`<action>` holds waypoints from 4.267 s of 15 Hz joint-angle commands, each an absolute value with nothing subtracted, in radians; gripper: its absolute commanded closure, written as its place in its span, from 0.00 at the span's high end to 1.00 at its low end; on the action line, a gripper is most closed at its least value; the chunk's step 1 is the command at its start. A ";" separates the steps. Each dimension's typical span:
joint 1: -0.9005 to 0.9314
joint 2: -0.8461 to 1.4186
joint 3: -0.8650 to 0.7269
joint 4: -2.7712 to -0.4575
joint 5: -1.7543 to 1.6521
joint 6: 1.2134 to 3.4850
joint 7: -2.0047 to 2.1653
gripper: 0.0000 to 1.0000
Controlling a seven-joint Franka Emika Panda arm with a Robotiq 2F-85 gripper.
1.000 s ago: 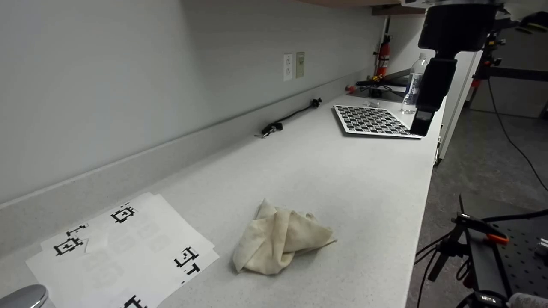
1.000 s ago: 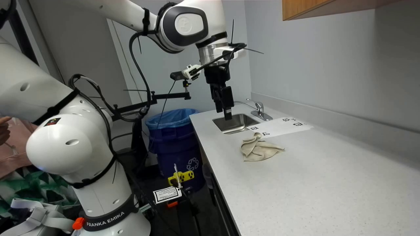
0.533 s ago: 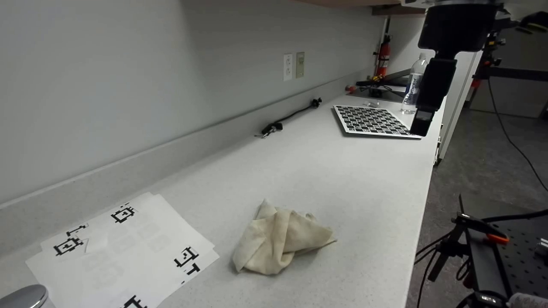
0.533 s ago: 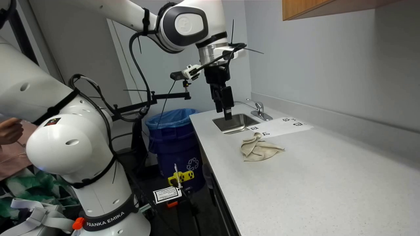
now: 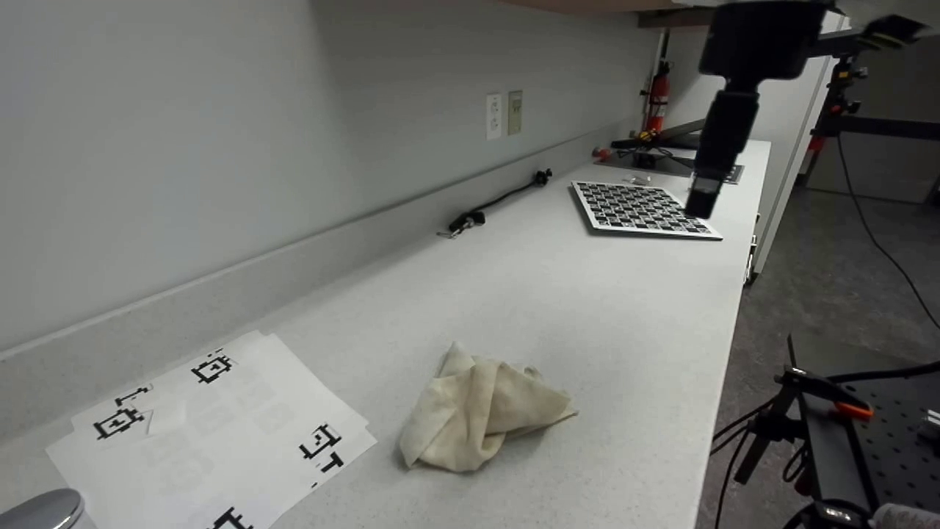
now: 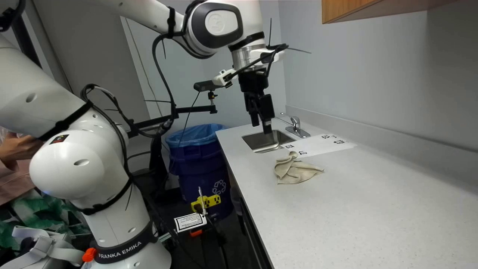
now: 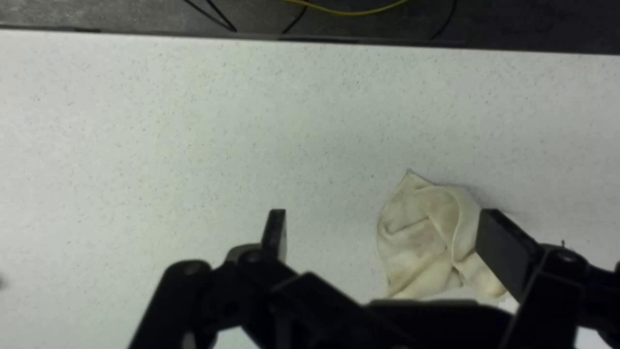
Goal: Use the cloth to wipe the surface
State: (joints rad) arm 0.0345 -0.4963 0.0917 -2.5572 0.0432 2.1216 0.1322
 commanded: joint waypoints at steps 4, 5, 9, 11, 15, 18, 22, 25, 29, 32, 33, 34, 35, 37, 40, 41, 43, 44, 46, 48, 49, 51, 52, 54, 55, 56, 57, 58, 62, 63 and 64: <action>0.014 -0.337 0.054 -2.406 0.011 2.118 0.101 1.00; 0.014 -0.319 0.054 -2.395 0.009 2.118 0.101 1.00; 0.014 -0.311 0.056 -2.387 0.008 2.117 0.101 1.00; 0.014 -0.311 0.056 -2.387 0.008 2.117 0.101 1.00; 0.036 -0.266 0.071 -2.379 0.023 2.157 0.097 1.00; 0.061 -0.211 0.098 -2.368 0.022 2.206 0.106 1.00; 0.096 -0.112 0.132 -2.337 0.023 2.286 0.109 1.00; 0.121 -0.018 0.156 -2.290 0.010 2.342 0.101 1.00; 0.152 0.115 0.177 -2.200 -0.009 2.400 0.106 1.00; 0.175 0.212 0.175 -2.125 -0.036 2.407 0.121 1.00; 0.182 0.237 0.171 -2.104 -0.045 2.404 0.126 1.00; 0.187 0.258 0.168 -2.085 -0.047 2.397 0.129 1.00; 0.178 0.195 0.171 -2.150 -0.014 2.398 0.105 1.00; 0.182 0.237 0.170 -2.117 -0.018 2.398 0.105 1.00; 0.183 0.252 0.168 -2.101 -0.020 2.398 0.105 1.00; 0.183 0.252 0.168 -2.099 -0.020 2.398 0.105 1.00; 0.178 0.233 0.163 -2.115 -0.019 2.414 0.105 1.00; 0.176 0.227 0.163 -2.119 -0.013 2.418 0.102 1.00; 0.174 0.220 0.163 -2.125 -0.007 2.432 0.098 0.74; 0.173 0.224 0.168 -2.124 0.004 2.456 0.091 0.68; 0.175 0.230 0.169 -2.122 0.007 2.469 0.091 0.61; 0.177 0.250 0.174 -2.115 0.021 2.493 0.094 0.45; 0.176 0.259 0.177 -2.114 0.033 2.502 0.091 0.36; 0.176 0.283 0.183 -2.112 0.055 2.516 0.089 0.23; 0.176 0.299 0.184 -2.111 0.064 2.524 0.088 0.14; 0.175 0.313 0.187 -2.109 0.078 2.529 0.084 0.08; 0.176 0.330 0.187 -2.108 0.084 2.535 0.086 0.01; 0.176 0.345 0.187 -2.105 0.088 2.540 0.087 0.00; 0.180 0.413 0.173 -2.086 0.070 2.566 0.089 0.00; 0.181 0.431 0.167 -2.078 0.063 2.570 0.091 0.00; 0.182 0.448 0.163 -2.069 0.057 2.571 0.090 0.00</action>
State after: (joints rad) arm 0.1748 0.3925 0.1786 -2.1067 0.0679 2.5471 0.1049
